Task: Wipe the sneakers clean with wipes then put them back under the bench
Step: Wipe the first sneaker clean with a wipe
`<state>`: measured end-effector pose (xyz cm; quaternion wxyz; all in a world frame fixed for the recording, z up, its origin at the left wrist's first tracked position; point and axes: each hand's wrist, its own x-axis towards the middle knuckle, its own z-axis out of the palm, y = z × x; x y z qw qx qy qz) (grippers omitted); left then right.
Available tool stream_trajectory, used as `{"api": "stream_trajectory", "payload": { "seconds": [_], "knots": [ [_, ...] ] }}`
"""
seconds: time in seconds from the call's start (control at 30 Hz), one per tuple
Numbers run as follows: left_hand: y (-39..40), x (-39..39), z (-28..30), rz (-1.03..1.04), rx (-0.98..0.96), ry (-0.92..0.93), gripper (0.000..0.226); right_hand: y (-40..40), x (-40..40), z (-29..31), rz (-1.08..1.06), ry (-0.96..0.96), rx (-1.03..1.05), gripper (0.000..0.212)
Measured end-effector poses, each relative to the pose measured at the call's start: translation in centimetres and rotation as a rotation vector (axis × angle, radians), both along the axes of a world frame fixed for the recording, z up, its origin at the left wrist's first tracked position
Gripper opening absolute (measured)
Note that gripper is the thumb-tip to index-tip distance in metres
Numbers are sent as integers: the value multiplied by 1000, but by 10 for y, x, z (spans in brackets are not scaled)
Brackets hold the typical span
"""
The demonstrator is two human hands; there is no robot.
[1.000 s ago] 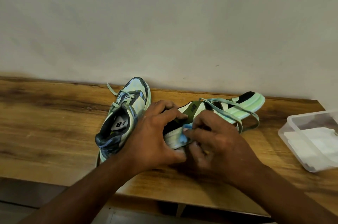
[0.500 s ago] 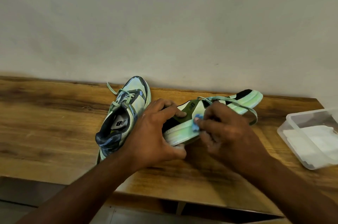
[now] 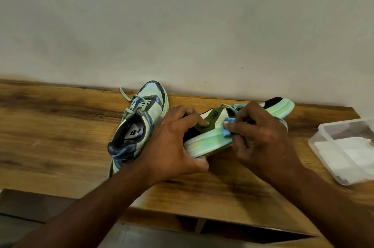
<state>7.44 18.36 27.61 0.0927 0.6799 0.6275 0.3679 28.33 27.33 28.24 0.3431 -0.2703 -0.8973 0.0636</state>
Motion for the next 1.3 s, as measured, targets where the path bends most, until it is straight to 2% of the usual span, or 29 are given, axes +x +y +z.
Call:
{"api": "stream_trajectory", "payload": {
  "seconds": [0.1, 0.2, 0.37, 0.43, 0.53, 0.6, 0.67, 0.77, 0.83, 0.9, 0.97, 1.07, 1.2, 1.3],
  "knots": [
    [3, 3, 3, -2, 2, -55, 60, -31, -19, -6, 94, -86, 13, 29],
    [3, -1, 7, -51, -25, -42, 59, -38, -16, -6, 243, -189, 10, 25],
    [-3, -10, 10, 2, -80, -4, 69, 0, 11, 1, 22, -65, 7, 29],
    [-3, -8, 11, 15, -74, 4, 69, -9, 3, -2, -6, -74, 3, 40],
    [-2, -5, 9, -13, -50, 24, 64, -37, -17, -8, 147, -158, 22, 52],
    [-3, -5, 8, -44, -35, 40, 60, -46, -21, -5, 281, -234, 29, 44],
    [-4, -7, 8, -56, -46, 72, 64, -38, -15, 0, 327, -263, 38, 38],
    [-5, -8, 10, -49, -65, 92, 70, -10, 2, 2, 190, -167, 62, 31],
    [-4, -9, 11, -40, -62, 95, 70, -2, 5, 1, 82, -99, 45, 35],
    [-3, -10, 11, -34, -60, 88, 68, -14, -5, -1, 83, -119, 30, 43],
    [-2, -11, 11, -55, -49, 92, 66, -39, -17, -6, 187, -197, 35, 49],
    [-1, -13, 9, -83, -28, 100, 64, -39, -12, -4, 262, -228, 41, 42],
    [-3, -13, 7, -68, -36, 122, 69, -2, 14, -2, 11, -68, 9, 32],
    [-2, -12, 6, -72, -27, 103, 67, -12, 11, -8, -16, -60, 0, 39]
  ]
}}
